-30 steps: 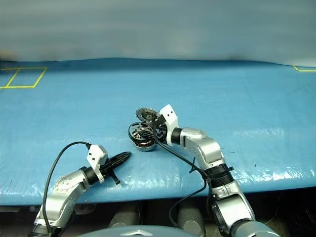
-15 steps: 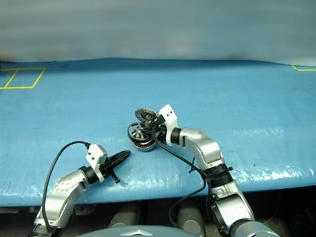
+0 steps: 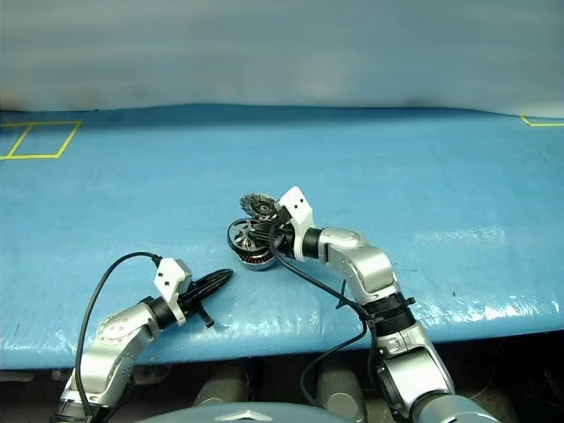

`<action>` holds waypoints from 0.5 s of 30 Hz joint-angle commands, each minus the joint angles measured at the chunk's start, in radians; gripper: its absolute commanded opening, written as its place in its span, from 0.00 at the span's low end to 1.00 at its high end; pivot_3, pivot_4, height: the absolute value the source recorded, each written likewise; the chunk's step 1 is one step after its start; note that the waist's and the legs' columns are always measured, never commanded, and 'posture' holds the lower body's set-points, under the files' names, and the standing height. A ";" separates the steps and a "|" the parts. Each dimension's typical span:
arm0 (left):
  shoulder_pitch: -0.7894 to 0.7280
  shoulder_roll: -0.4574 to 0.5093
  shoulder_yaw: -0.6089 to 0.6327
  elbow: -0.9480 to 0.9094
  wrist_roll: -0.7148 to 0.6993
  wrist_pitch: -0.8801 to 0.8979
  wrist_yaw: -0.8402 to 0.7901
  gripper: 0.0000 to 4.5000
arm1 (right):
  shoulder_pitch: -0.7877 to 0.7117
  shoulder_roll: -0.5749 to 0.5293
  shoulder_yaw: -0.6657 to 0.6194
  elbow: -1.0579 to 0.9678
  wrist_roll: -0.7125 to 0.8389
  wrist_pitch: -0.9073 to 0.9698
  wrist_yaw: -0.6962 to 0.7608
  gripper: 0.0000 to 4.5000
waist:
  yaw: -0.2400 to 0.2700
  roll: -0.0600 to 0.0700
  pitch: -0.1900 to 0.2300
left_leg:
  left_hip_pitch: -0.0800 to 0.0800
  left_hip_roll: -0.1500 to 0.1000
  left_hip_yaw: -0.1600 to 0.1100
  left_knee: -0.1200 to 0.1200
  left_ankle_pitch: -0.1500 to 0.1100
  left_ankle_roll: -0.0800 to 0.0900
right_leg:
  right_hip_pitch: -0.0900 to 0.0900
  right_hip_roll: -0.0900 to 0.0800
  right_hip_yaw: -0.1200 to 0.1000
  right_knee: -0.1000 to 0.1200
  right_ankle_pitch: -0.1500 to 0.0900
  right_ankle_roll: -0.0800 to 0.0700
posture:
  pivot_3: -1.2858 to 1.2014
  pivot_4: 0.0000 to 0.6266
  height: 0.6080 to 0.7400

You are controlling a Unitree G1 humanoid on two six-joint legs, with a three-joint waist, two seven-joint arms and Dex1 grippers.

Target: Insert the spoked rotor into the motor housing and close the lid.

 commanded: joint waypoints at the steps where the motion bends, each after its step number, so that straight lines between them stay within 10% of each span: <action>1: 0.003 -0.004 0.006 -0.029 0.000 -0.021 0.003 0.00 | -0.012 0.014 -0.004 -0.004 -0.007 -0.029 -0.006 0.36 | 0.000 0.000 0.000 | 0.000 0.000 0.000 0.000 0.000 0.000 | 0.000 0.000 0.000 0.000 0.000 0.000 | 0.52 0.24 1.00; 11: 0.012 -0.007 0.009 -0.028 0.009 -0.028 0.012 0.00 | -0.016 0.025 0.004 0.019 -0.029 -0.030 -0.003 0.36 | 0.000 0.000 0.000 | 0.000 0.000 0.000 0.000 0.000 0.000 | 0.000 0.000 0.000 0.000 0.000 0.000 | 0.52 0.24 1.00; 15: 0.013 -0.007 0.007 -0.028 0.009 -0.030 0.016 0.00 | -0.014 0.026 -0.001 0.013 -0.027 -0.027 0.001 0.14 | 0.000 0.000 0.000 | 0.000 0.000 0.000 0.000 0.000 0.000 | 0.000 0.000 0.000 0.000 0.000 0.000 | 0.52 0.24 1.00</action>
